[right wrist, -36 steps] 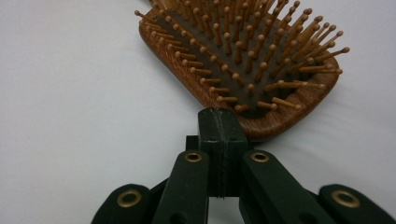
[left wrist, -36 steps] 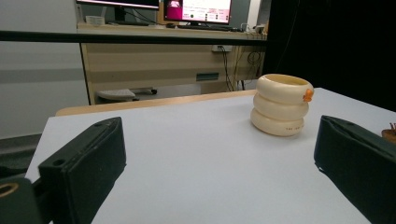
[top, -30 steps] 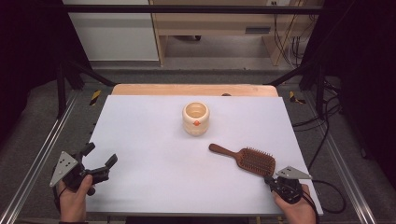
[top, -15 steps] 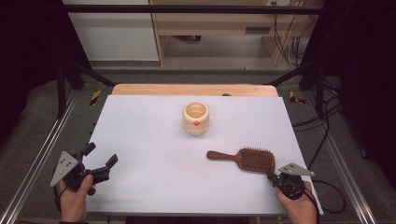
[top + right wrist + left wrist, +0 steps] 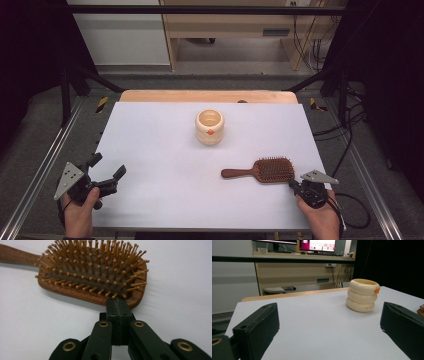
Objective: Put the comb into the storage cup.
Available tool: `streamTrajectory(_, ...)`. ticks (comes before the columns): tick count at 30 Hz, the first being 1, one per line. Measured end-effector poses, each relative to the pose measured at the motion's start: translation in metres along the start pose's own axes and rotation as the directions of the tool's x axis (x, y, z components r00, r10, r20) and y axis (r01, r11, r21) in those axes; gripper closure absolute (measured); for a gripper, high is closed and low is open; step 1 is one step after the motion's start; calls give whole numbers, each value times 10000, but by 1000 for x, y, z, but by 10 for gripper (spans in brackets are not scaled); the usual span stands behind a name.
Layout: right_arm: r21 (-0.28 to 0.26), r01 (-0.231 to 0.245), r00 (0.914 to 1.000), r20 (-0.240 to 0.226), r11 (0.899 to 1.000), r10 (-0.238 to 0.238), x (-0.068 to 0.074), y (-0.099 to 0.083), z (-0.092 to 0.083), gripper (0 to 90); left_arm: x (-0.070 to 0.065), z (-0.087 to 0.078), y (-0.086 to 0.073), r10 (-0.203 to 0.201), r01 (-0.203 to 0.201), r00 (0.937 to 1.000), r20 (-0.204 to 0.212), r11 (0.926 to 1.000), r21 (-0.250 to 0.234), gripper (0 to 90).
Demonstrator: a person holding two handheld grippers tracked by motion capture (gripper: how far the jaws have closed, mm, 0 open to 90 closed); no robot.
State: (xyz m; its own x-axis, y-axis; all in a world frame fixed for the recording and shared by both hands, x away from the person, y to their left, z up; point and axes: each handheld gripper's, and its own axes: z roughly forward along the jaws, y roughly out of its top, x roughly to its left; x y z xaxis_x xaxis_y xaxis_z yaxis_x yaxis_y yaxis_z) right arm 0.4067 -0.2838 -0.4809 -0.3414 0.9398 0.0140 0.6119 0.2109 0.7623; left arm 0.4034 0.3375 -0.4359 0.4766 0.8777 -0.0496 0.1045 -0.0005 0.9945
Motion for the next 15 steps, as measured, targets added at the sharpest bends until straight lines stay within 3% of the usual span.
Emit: streamTrajectory(15, -4, -1, 10000, 53, 10000, 1, -3, 2, 2, 900, 0, 0, 0, 8, -8, 10000, -14, 10000, 43, 23)
